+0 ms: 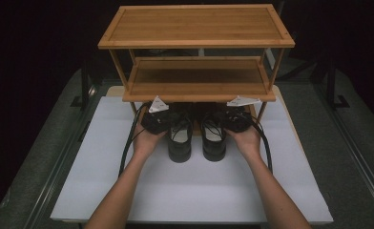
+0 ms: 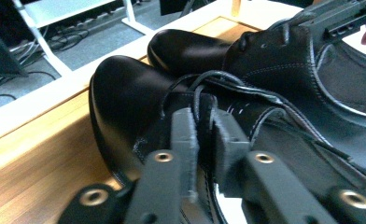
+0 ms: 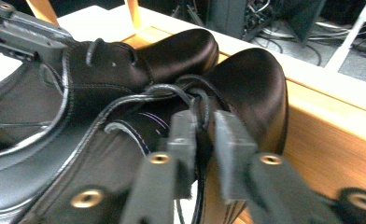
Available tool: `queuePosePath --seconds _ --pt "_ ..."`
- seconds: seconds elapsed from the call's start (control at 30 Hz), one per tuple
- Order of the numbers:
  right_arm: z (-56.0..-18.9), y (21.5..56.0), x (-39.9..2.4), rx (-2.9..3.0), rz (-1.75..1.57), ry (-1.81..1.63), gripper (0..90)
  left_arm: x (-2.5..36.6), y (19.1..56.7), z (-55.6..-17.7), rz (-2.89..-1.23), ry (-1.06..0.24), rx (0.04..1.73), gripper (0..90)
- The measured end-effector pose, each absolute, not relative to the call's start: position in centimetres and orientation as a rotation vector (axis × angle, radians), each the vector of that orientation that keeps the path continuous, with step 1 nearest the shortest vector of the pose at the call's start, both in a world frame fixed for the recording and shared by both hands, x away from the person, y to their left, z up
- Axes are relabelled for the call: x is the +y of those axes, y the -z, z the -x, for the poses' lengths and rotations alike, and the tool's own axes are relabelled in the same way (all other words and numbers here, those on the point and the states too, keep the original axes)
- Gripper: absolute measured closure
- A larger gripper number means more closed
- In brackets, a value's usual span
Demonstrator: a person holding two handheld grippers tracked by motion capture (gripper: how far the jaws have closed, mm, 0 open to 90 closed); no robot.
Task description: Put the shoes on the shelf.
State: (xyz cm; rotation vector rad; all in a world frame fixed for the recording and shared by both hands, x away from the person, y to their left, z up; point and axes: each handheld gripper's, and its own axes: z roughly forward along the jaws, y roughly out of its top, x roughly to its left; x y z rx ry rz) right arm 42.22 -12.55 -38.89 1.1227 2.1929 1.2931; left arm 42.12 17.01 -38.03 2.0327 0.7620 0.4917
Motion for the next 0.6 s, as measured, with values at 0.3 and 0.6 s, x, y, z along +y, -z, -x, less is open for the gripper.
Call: queuePosePath --seconds 0.3,0.6 --pt "-40.3 36.8 -13.5 2.254 -1.114 -1.312 33.9 18.4 36.5 -40.6 -2.050 -0.418 0.736 32.7" --pt "-36.0 35.7 -14.6 2.298 -1.056 -1.349 24.5 21.0 35.9 -36.5 -2.038 -0.371 0.729 17.5"
